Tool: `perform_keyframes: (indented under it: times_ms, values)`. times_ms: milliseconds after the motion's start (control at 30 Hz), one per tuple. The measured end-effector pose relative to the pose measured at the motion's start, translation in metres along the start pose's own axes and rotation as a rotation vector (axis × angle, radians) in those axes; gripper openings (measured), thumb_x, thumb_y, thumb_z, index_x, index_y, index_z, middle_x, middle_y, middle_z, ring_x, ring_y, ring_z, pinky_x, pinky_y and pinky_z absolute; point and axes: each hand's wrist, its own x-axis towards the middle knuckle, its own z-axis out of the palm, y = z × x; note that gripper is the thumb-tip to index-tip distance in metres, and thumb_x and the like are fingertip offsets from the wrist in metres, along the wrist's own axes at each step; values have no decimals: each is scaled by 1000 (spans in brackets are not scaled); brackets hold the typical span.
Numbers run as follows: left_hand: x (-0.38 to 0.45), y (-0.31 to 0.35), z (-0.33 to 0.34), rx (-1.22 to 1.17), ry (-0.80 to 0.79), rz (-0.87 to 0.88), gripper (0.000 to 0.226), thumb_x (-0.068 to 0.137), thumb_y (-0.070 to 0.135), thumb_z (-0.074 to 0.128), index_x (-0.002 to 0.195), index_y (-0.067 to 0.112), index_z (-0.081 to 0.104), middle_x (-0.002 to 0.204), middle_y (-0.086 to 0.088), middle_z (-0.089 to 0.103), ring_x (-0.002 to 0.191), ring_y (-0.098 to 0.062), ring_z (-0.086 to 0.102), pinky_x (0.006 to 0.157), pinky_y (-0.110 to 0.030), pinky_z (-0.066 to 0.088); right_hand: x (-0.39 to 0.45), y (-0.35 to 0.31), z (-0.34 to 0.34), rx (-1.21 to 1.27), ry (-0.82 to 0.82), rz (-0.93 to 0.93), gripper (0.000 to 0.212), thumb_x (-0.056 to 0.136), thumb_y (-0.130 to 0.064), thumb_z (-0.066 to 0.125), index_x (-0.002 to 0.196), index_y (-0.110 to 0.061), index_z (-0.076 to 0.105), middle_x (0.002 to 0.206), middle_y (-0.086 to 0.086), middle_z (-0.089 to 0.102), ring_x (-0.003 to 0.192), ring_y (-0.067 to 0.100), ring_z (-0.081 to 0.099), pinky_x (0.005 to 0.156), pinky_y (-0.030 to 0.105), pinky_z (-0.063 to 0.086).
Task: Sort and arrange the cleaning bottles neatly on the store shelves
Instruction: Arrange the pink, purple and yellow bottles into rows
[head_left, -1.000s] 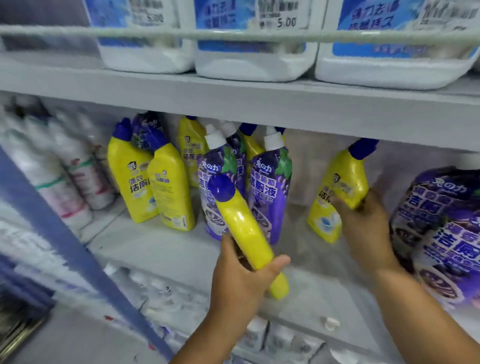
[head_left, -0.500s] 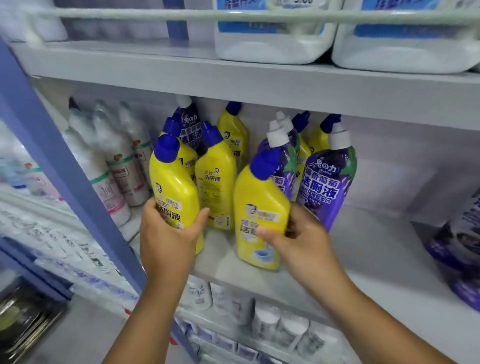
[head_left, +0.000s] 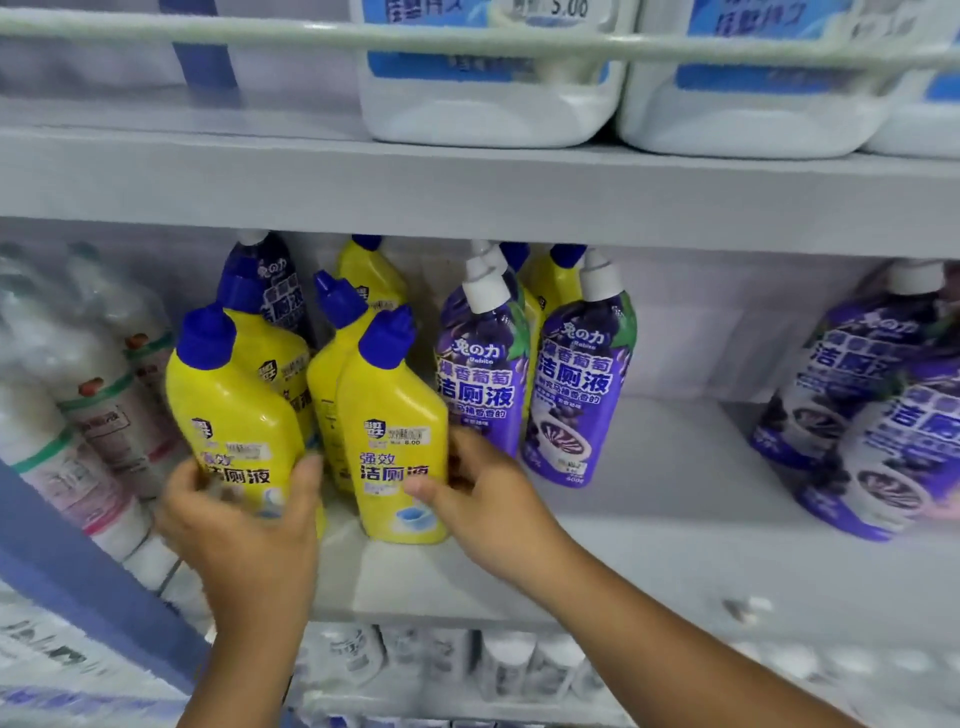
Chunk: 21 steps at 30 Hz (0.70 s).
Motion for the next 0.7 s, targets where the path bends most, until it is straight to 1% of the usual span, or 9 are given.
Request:
perform_keyframes:
  times_ms: [67,167,233,333,367,433,533,600,700]
  values:
    - [-22,17,-3,-78,37,142,85,81,71,65,132,7,43,131,-28,46,122,-40,50,109,-52,42,-14,6,-14,52,18,36,26,91,-17,73,116,-18,67,113,-7,74,104,7,70,96,30,56]
    - [-73,67,5,-298,-165,343,65,88,43,63,109,-18,50,109,-31,53,107,-33,54,102,-44,41,-45,15,-51,67,88,83,21,93,-9,71,105,-26,70,97,-8,73,90,6,69,86,22,55]
    - [-104,90,20,-409,-363,446,42,84,28,63,102,-9,54,106,-18,59,102,-31,59,92,-44,44,-65,20,-82,101,188,98,16,94,-7,69,106,-17,71,90,3,74,83,15,70,82,30,57]
    - [-128,112,49,-443,-541,484,25,90,31,63,111,19,58,117,-4,62,112,-22,62,94,-44,49,-94,24,-137,94,449,55,11,94,-11,69,104,-16,71,93,11,76,84,31,73,82,43,60]
    - [-131,115,60,-450,-556,473,26,89,28,63,114,22,57,120,-4,62,115,-22,61,94,-49,50,-104,25,-157,70,558,18,10,93,-17,69,103,-18,71,93,9,76,86,30,73,82,43,60]
    - [-136,120,81,-480,-551,432,34,87,22,64,120,19,57,131,-5,57,126,-27,56,98,-59,48,-124,30,-194,-39,790,-69,10,92,-23,68,101,-23,70,96,4,75,90,22,73,84,33,58]
    - [-140,123,115,-500,-537,394,54,86,22,66,135,5,50,150,-11,42,143,-34,42,109,-68,38,-147,43,-245,-181,1047,-94,21,94,-16,68,114,-19,62,115,5,69,104,12,69,87,16,52]
    - [-143,119,135,-473,-521,355,70,85,30,69,147,13,41,158,-12,34,149,-32,34,113,-67,35,-156,55,-273,-184,1089,-27,41,93,-22,70,130,-20,54,130,2,61,116,11,64,94,21,51]
    - [-145,110,161,-533,-503,136,78,82,53,72,149,48,31,162,-3,35,150,-20,36,118,-61,31,-155,69,-298,-155,975,23,52,89,-24,73,134,-28,48,129,-13,61,119,3,61,99,25,50]
